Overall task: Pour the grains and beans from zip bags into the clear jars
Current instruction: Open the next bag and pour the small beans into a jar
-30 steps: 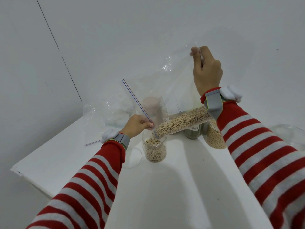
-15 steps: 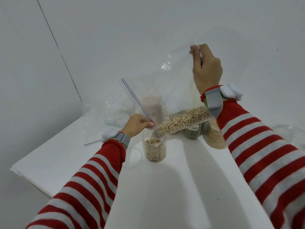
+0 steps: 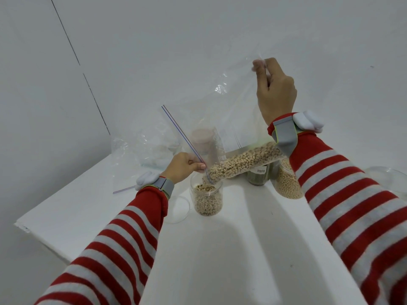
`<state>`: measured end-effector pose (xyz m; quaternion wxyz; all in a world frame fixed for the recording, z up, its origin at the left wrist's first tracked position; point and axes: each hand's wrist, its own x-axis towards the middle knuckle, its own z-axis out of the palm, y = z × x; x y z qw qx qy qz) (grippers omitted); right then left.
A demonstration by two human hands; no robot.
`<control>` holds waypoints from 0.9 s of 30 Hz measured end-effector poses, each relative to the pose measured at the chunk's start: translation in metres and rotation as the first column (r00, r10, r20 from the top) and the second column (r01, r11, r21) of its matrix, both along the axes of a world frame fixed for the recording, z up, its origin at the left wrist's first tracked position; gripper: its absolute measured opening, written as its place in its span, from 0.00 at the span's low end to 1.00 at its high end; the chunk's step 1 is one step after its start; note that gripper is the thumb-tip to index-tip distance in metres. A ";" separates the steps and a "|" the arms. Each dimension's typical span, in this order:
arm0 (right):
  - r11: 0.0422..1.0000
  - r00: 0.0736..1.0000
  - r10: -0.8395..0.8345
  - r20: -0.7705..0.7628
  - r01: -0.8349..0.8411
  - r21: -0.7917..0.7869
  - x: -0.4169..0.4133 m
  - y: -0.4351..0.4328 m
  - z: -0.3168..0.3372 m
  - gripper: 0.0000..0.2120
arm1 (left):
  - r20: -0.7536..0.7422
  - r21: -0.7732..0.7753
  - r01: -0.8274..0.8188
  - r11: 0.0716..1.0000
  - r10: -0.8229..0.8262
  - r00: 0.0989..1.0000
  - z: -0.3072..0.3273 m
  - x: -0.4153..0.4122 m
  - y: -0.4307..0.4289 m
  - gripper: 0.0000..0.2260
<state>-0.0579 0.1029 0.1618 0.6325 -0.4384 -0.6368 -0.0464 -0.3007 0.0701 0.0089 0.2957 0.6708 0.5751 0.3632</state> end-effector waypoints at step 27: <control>1.000 1.000 0.000 0.016 -0.001 0.025 -0.002 0.002 0.006 0.20 | 0.018 0.012 0.001 1.000 -0.001 1.000 0.000 -0.001 0.002 0.05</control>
